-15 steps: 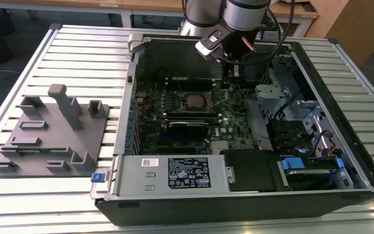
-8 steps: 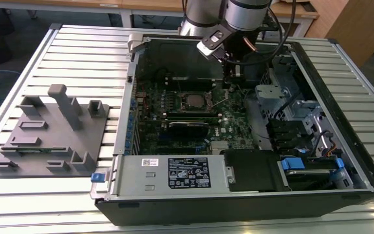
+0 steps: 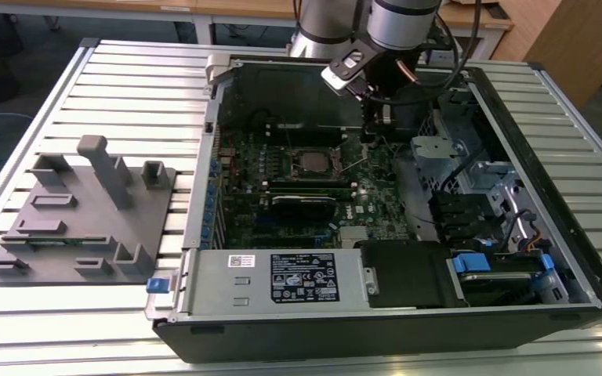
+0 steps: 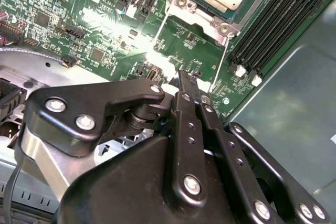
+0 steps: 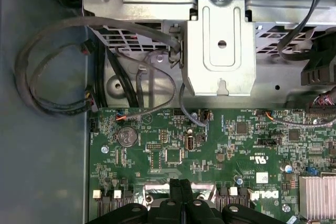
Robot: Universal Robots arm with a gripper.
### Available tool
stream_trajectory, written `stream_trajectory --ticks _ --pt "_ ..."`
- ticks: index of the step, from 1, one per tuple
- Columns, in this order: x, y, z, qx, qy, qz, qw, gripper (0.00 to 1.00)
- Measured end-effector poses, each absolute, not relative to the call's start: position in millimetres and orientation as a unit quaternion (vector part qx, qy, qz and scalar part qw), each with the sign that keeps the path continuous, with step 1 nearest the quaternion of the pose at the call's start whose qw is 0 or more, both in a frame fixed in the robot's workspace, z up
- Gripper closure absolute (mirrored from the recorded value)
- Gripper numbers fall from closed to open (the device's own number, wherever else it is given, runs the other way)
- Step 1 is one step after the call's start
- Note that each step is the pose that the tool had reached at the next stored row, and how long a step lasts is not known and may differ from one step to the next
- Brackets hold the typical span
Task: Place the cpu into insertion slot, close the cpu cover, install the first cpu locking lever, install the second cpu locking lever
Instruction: 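Close the cpu cover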
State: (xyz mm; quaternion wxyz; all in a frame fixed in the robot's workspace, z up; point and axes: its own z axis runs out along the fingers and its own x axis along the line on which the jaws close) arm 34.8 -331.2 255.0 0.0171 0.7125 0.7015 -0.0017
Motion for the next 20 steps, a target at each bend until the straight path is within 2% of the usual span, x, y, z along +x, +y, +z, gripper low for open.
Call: stream_trajectory --ticks 20 --pt "52.7 -331.2 254.5 0.712 0.702 -0.002 0.017 0.90"
